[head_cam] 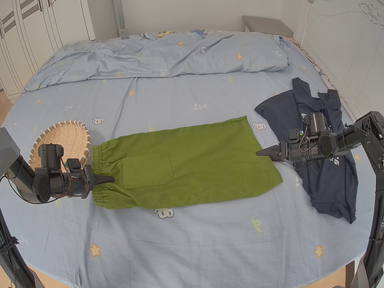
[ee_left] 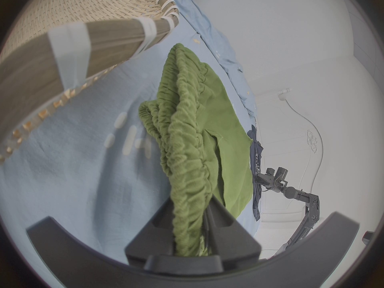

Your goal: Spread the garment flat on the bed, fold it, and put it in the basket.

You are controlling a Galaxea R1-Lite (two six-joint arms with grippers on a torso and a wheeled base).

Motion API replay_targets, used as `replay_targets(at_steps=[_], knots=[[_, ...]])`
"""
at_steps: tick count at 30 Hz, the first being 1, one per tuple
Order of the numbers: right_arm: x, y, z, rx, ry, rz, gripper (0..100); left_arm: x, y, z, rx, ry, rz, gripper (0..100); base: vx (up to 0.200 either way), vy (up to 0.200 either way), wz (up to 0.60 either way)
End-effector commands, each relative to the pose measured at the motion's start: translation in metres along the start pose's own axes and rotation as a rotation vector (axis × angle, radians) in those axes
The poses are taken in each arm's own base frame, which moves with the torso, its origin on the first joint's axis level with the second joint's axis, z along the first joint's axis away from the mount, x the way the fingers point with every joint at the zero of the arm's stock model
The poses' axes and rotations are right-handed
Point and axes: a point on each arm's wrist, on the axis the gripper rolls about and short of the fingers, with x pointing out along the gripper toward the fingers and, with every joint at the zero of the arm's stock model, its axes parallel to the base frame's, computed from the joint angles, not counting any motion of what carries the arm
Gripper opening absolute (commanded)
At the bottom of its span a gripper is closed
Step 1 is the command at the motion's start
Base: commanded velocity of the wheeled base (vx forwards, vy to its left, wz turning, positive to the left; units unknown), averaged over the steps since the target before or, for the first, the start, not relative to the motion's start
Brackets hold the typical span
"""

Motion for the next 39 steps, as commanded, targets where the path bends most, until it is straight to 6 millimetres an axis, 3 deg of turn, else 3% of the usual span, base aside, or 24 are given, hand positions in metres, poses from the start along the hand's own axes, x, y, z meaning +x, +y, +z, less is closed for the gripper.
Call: replay_targets(at_steps=[1,15,16,27,39], knots=[[0.011,-0.004,-0.009,0.023,0.035,0.002,100,-0.001,-0.001,0.0,0.001,-0.002,-0.001,0,0.0,0.0,0.0],[0.02,0.006,-0.017,0.011,0.068,0.022,100,-0.002,-0.002,0.001,0.005,-0.007,-0.004,0,0.0,0.0,0.0],[0.02,0.006,-0.017,0.011,0.068,0.023,0,-0.002,-0.002,0.001,0.005,-0.007,-0.004,0,0.0,0.0,0.0],[0.001,-0.001,-0.007,0.011,0.019,0.003,0,-0.001,-0.002,0.001,0.005,-0.007,-0.004,0,0.0,0.0,0.0],[-0.002,0.009,-0.008,-0.007,0.022,0.011,0,-0.001,-0.002,0.001,0.006,-0.004,-0.004,0,0.0,0.0,0.0]])
